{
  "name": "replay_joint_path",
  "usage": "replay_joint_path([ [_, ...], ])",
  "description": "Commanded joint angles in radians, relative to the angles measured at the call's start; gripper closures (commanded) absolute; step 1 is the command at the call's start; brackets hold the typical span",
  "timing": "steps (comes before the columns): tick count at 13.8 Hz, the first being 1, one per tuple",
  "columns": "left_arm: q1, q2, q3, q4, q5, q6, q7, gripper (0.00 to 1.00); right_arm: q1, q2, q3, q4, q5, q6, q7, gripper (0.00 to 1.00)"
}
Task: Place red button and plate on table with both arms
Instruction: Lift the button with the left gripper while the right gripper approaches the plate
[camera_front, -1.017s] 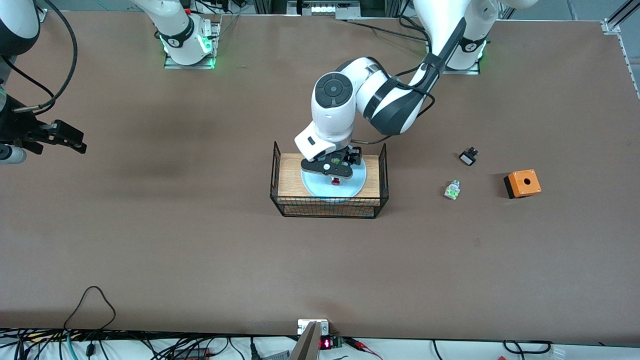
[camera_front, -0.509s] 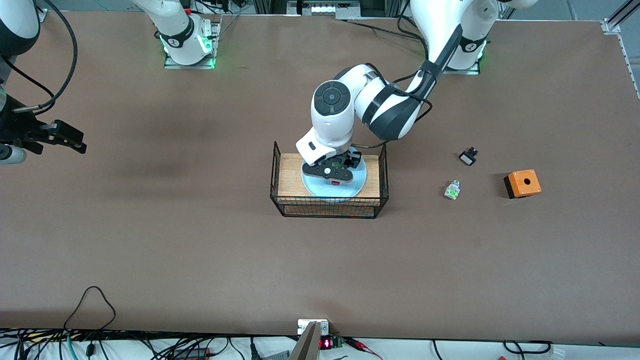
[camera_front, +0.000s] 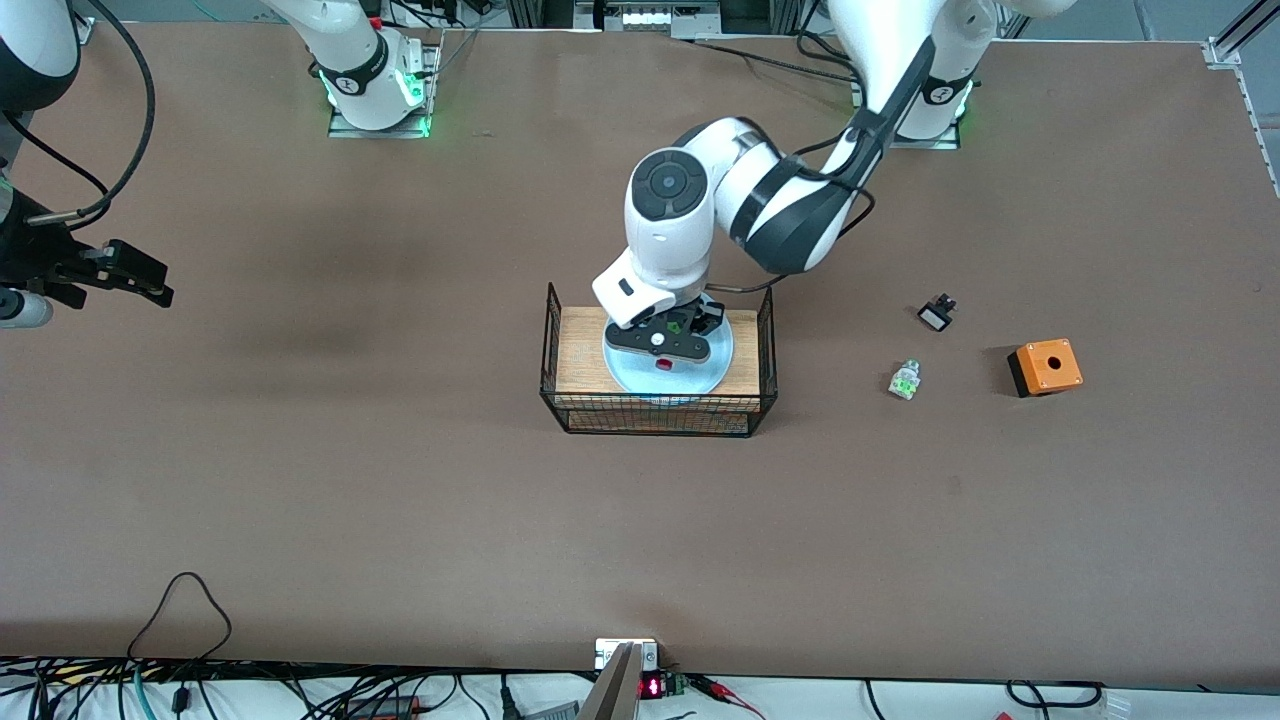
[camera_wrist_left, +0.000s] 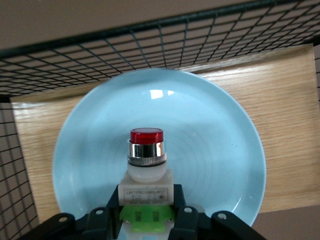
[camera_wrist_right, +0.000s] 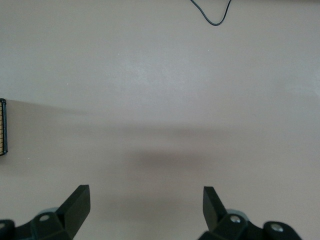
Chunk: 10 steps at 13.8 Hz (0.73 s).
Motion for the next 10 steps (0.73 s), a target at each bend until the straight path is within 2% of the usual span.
replay_joint_path([
  [1, 0.042, -0.102, -0.003, -0.004, 0.015, -0.116, 0.003, 0.78, 0.011, 0.010, 0.007, 0.024, -0.001, -0.017, 0.018, 0.00],
  [3, 0.104, -0.149, -0.009, -0.004, 0.001, -0.211, 0.064, 0.78, 0.054, 0.010, 0.007, 0.044, -0.003, -0.019, 0.091, 0.00],
  [5, 0.173, -0.191, -0.003, -0.004, -0.010, -0.286, 0.205, 0.78, 0.106, 0.010, 0.007, 0.044, -0.014, -0.022, 0.227, 0.00],
  [7, 0.280, -0.192, -0.004, -0.005, -0.010, -0.351, 0.368, 0.78, 0.164, 0.009, 0.007, 0.045, -0.017, -0.031, 0.345, 0.00],
  [10, 0.423, -0.179, -0.003, -0.033, -0.016, -0.378, 0.584, 0.78, 0.242, 0.010, 0.007, 0.047, -0.017, -0.033, 0.572, 0.00],
])
